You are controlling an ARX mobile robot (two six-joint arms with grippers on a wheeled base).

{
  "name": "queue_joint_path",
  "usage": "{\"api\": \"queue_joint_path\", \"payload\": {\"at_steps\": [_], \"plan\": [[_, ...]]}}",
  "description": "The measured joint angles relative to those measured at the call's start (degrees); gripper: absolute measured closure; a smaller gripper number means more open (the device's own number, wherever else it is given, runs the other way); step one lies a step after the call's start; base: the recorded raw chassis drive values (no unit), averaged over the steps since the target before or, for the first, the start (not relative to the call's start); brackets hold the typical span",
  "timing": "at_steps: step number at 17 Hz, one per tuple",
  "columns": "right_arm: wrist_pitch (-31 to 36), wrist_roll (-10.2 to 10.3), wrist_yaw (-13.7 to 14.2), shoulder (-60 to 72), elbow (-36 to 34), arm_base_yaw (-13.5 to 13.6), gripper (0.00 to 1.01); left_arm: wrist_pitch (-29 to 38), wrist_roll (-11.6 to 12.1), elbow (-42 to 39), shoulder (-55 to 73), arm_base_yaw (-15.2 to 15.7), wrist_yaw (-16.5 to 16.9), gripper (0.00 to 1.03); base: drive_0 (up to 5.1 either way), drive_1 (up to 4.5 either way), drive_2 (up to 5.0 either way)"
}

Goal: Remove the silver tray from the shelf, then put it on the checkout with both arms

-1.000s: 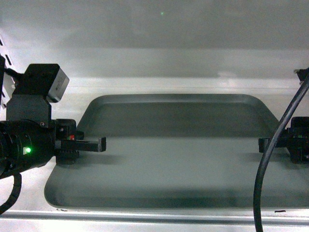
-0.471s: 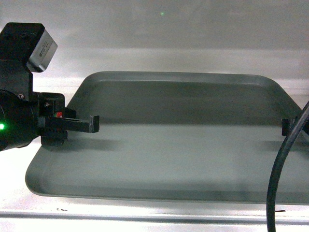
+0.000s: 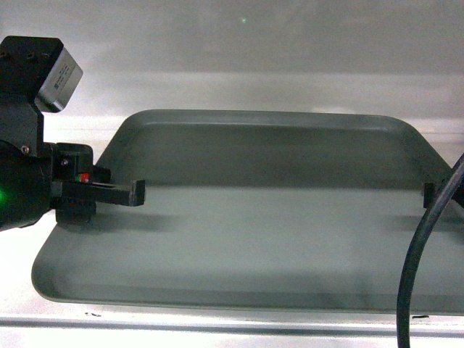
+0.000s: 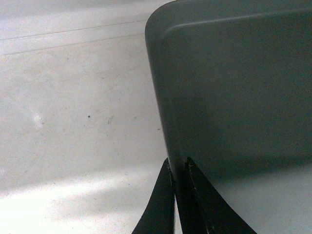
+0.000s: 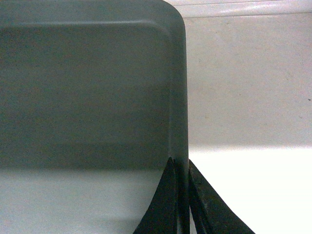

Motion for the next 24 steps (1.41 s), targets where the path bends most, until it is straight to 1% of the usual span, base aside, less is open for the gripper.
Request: {"api": "queue_joint_path", "payload": {"at_steps": [20,24], "plan": [[0.6,0.0,0.0,-0.1,-0.2,0.0,0.98,0.7,0.3,-0.2,0.0,0.0,-0.3,1.00,0.0,0.00,0.0],[0.6,0.0,0.0,-0.1,-0.2,0.0,0.98,0.8,0.3,-0.2,0.0,0.0,-0.3,1.00,0.0,-1.70,1.7]]}}
